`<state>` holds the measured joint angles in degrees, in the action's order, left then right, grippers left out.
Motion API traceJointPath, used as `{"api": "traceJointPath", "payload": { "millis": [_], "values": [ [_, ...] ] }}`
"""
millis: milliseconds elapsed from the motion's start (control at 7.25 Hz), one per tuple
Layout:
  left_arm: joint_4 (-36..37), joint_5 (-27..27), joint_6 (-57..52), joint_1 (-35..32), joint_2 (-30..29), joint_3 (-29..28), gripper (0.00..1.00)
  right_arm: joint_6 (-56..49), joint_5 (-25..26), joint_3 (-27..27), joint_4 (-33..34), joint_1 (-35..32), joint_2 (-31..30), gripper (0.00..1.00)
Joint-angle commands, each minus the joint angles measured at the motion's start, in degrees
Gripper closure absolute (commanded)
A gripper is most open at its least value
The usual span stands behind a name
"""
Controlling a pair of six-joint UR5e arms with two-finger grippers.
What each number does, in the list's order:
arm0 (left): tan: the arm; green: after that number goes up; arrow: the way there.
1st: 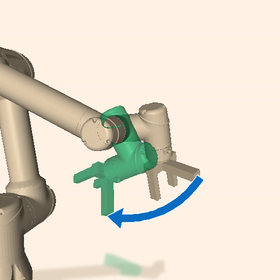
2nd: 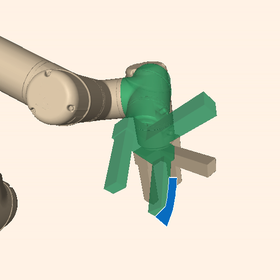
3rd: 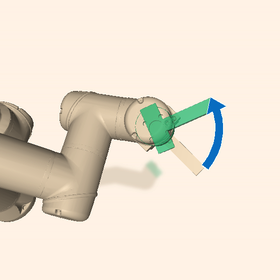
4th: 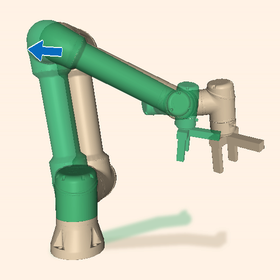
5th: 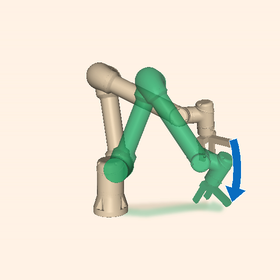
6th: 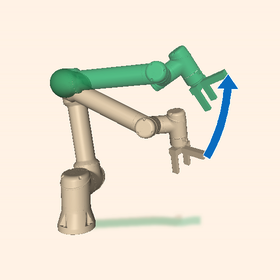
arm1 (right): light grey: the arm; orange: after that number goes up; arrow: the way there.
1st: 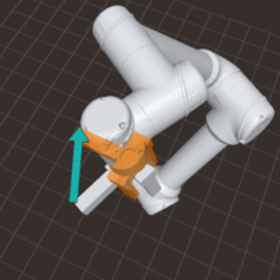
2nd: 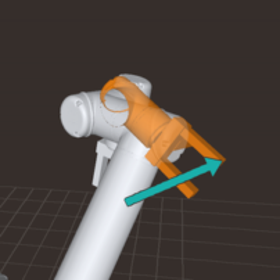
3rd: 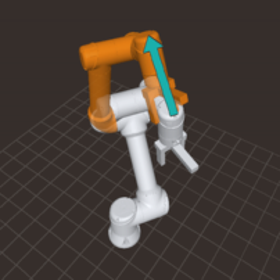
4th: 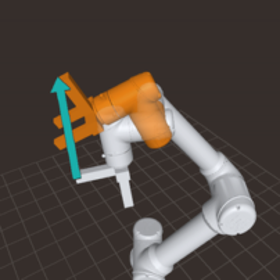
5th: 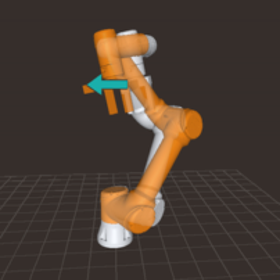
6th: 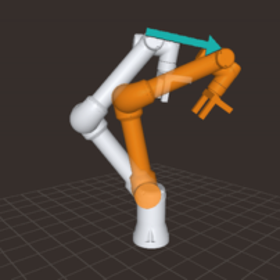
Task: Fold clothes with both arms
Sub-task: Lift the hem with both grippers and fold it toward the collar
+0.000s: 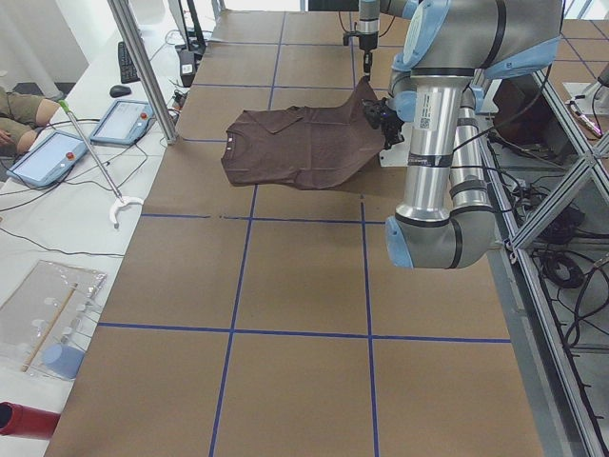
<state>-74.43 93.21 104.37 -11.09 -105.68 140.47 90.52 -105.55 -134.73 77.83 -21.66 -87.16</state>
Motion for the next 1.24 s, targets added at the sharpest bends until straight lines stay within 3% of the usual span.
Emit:
{"api": "traceJointPath", "payload": {
  "millis": [0,138,414,552,690,966,1104],
  "values": [
    [0.34,2.93,-11.05,-13.54,-4.43,-5.44,1.00,-2.62,-0.01,6.29,-0.05,-11.16,6.97,1.00],
    [0.25,5.81,-16.08,-21.00,-7.58,-9.91,1.00,-3.50,-0.27,11.37,0.04,-15.12,11.44,1.00],
    [-2.54,6.46,-22.87,-29.92,-12.59,-21.66,1.00,-5.61,-0.44,22.44,0.04,-21.20,18.57,1.00],
    [-6.30,6.37,-25.42,-32.39,-14.10,-27.82,1.00,-5.96,-0.53,29.28,0.04,-23.14,24.09,1.00],
    [-15.56,6.46,-25.79,-33.81,-14.73,-35.28,1.00,-6.83,-0.71,36.23,-0.66,-24.64,28.58,1.00],
    [-28.79,6.20,-25.45,-33.91,-17.53,-49.01,1.00,-6.84,-0.62,52.65,-15.19,-26.49,33.44,1.00],
    [-31.28,6.02,-25.36,-33.99,-18.15,-52.72,1.00,-6.84,-0.62,57.08,-16.82,-26.94,35.89,1.00]
  ]
}}
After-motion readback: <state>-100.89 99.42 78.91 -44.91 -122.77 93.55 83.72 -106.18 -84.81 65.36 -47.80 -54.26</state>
